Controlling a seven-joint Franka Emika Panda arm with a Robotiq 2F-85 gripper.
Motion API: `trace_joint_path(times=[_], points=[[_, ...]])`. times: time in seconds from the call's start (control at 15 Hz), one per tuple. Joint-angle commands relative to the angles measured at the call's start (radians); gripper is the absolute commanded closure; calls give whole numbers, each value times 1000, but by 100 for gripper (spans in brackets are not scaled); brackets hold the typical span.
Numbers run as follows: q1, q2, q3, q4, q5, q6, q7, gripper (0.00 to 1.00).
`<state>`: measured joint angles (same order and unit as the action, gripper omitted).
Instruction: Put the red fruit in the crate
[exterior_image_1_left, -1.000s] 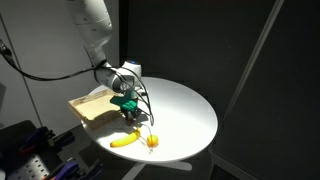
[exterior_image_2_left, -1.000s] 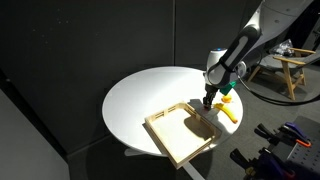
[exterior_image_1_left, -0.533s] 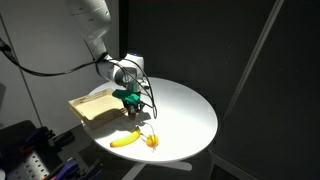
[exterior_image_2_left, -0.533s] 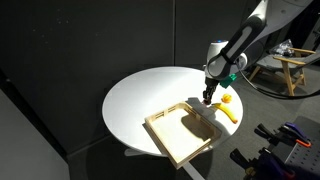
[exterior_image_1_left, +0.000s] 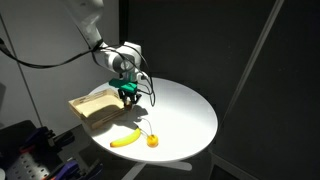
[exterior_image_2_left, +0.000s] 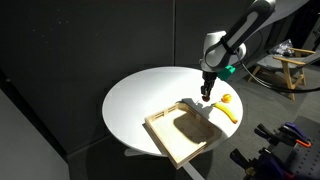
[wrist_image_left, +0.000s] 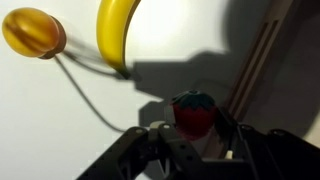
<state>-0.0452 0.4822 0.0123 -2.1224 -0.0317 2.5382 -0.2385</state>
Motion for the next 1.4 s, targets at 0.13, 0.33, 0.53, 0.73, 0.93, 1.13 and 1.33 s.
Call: trace_joint_path(times=[0.13,0.33,0.53,0.73,0.93,1.13,1.33], points=[[30,-50,39,-16,-5,-81,11,80],[53,-42,56,-16,-3,-89,19,80],[72,-33,71,-16,2,-87,24,80],[89,-25,82,-16,4,-83,37,80],[98,-19,89,-15,8,-80,45,80],[95,-10,88,-13,-2,-72,26,55],[93,-7,88,-13,-2,-71,25,55]])
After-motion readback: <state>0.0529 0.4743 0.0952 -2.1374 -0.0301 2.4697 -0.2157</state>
